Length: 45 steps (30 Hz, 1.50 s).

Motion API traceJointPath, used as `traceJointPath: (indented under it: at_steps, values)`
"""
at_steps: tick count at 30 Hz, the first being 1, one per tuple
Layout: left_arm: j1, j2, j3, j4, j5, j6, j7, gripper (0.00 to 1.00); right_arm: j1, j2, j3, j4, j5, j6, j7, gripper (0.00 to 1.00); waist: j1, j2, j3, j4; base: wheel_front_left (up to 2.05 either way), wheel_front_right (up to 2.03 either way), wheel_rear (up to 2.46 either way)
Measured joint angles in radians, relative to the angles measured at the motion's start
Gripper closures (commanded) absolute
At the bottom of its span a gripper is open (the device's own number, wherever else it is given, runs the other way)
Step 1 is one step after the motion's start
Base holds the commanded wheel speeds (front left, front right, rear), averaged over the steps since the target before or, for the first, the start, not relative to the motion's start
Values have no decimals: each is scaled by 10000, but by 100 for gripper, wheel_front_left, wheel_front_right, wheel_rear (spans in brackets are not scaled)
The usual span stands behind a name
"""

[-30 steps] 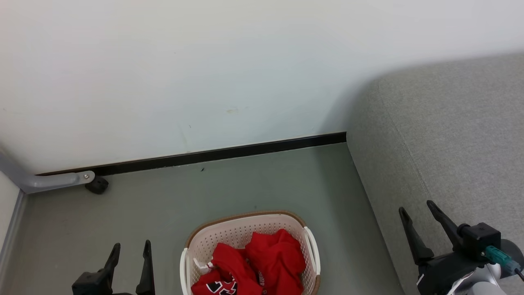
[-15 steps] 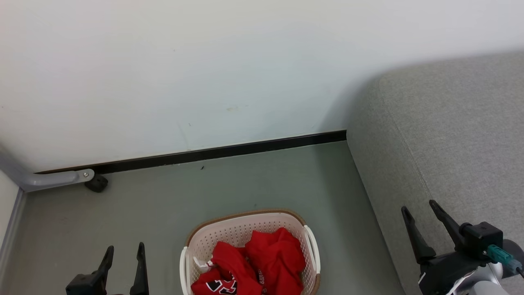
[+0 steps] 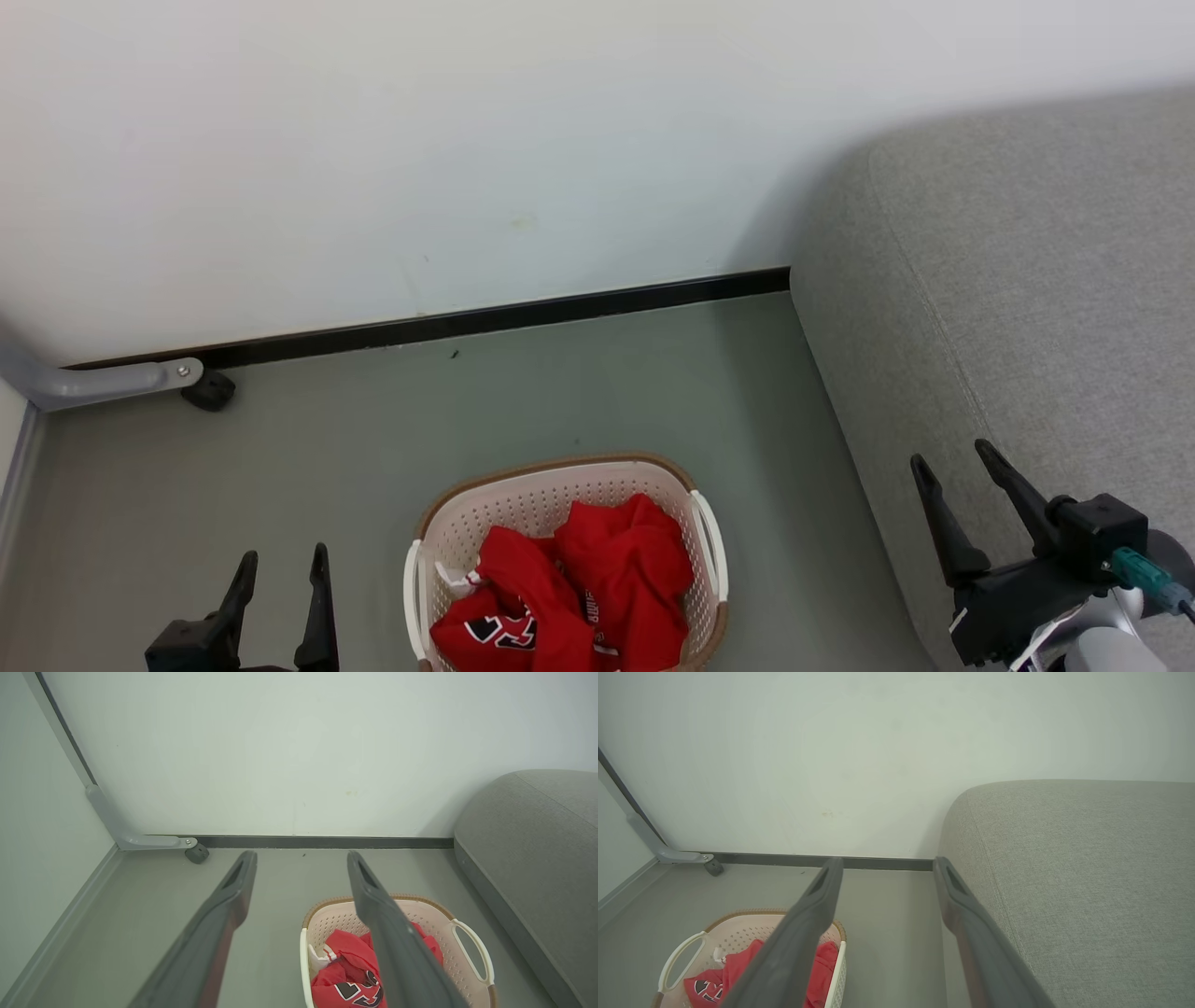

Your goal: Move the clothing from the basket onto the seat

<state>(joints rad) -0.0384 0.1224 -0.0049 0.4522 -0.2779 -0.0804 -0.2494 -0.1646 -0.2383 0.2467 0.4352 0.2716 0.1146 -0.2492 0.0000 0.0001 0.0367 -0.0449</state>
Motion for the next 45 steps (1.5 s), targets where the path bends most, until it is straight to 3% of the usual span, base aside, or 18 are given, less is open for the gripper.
traceJointPath:
  at_steps: [25,38,45]
  values:
    - [-1656,-257,-433,-637,261,-270,-2,0,-542,238,-683,-1204,-121,0,-2,0,2,1,2928,-884,0,0,0]
    - [-2509,-330,-1007,207,242,-357,38,0,-1045,416,-855,-2079,-401,0,-6,0,1,1,4370,-1539,0,0,0]
    - [-2682,-391,-1415,717,155,-430,558,0,-1311,550,-754,-2464,-612,2,-44,0,0,1,4806,-1708,0,0,0]
